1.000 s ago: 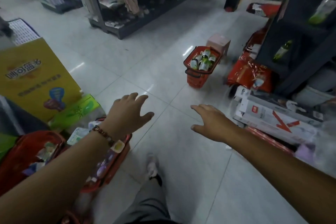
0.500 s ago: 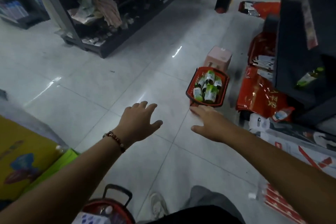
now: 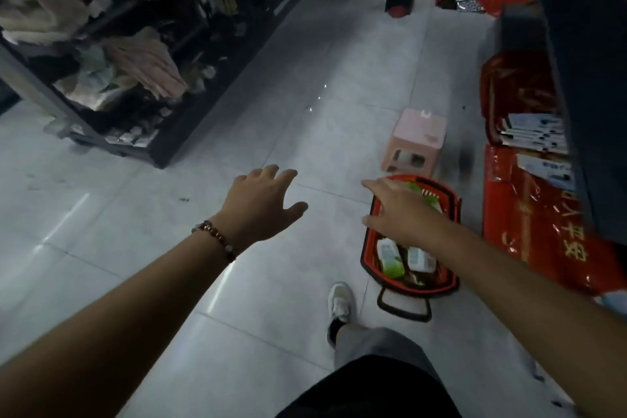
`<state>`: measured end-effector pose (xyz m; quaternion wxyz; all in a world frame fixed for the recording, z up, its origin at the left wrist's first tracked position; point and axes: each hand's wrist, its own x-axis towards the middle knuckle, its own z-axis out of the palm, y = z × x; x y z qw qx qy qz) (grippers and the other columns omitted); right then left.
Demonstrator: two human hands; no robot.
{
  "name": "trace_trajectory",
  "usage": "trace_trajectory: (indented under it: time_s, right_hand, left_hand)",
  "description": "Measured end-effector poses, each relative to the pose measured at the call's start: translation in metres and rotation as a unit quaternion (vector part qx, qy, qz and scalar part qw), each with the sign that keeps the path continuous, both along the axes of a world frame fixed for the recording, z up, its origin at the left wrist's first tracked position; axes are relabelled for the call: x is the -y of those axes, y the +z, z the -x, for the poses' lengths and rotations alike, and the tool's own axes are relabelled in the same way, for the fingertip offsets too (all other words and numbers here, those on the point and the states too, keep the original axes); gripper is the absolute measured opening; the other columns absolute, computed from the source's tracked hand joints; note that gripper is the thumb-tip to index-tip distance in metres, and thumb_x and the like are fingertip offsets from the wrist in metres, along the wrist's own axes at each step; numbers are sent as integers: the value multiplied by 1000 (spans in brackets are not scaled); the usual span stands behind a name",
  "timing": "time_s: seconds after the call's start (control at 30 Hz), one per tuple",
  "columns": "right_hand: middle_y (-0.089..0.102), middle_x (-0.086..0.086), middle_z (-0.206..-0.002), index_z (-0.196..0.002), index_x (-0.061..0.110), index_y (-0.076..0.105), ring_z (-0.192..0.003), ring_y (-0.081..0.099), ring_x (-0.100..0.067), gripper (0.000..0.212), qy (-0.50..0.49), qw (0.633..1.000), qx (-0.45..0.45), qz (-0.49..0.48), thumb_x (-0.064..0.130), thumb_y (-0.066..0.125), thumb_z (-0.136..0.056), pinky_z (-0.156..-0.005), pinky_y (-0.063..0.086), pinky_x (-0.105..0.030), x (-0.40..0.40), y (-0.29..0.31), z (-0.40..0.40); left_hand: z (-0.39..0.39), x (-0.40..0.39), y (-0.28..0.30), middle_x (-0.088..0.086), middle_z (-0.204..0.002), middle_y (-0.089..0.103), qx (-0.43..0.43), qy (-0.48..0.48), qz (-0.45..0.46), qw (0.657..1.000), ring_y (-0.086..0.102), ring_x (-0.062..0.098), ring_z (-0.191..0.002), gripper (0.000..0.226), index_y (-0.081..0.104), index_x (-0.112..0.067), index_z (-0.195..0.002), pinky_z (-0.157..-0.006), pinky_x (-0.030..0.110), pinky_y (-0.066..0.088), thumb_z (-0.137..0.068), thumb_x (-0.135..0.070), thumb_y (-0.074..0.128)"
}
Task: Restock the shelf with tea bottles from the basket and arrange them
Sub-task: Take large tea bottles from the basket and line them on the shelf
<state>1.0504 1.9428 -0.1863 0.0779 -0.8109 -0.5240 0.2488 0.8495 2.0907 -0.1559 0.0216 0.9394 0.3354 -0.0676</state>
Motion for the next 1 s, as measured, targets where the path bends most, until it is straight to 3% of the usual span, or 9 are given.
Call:
trace_trajectory:
  time_s: [0.33, 0.43, 0.63, 0.77, 1.0]
  right_hand:
    - [20, -4, -162, -156, 28, 19, -143, 29, -24, 73, -50, 996, -40, 65, 44, 56, -95, -119, 23, -40, -220, 18, -162]
    - [22, -2, -161, -155, 29, 21, -147, 21, -24, 72, -78, 994, -33, 74, 44, 56, -95, -119, 22, -41, -272, 14, -200]
    - [32, -2, -156, -153, 28, 25, -140, 29, -25, 68, -166, 984, 14, 71, 42, 55, -94, -115, 27, -42, -397, -12, -288]
    - [37, -3, -153, -151, 25, 30, -136, 34, -25, 63, -292, 955, 2, 48, 36, 56, -95, -112, 29, -40, -488, -23, -321]
    - [19, -2, -162, -155, 29, 21, -147, 18, -27, 68, -447, 892, -30, 52, 34, 54, -96, -118, 21, -45, -528, 10, -388]
  left_hand:
    - [-181, -253, 24, 3, -143, 50, -9, -33, 32, 999, 54, 25, -123, 69, 35, -25, -149, -102, 42, 47, -93, -64, 46]
    - [-228, -322, 14, 3, -146, 48, -13, -56, 48, 997, 52, 25, -125, 69, 35, -25, -149, -102, 42, 46, -93, -64, 45]
    - [-339, -466, -26, 4, -150, 43, -25, -140, 74, 987, 47, 26, -131, 68, 32, -26, -151, -105, 42, 42, -94, -63, 44]
    - [-428, -564, -49, 5, -154, 39, -59, -205, 72, 974, 44, 26, -135, 70, 28, -28, -152, -107, 42, 40, -94, -65, 41]
    - [-562, -604, -25, 8, -154, 36, -70, -387, 71, 917, 41, 28, -136, 71, 27, -25, -153, -108, 42, 38, -95, -63, 42]
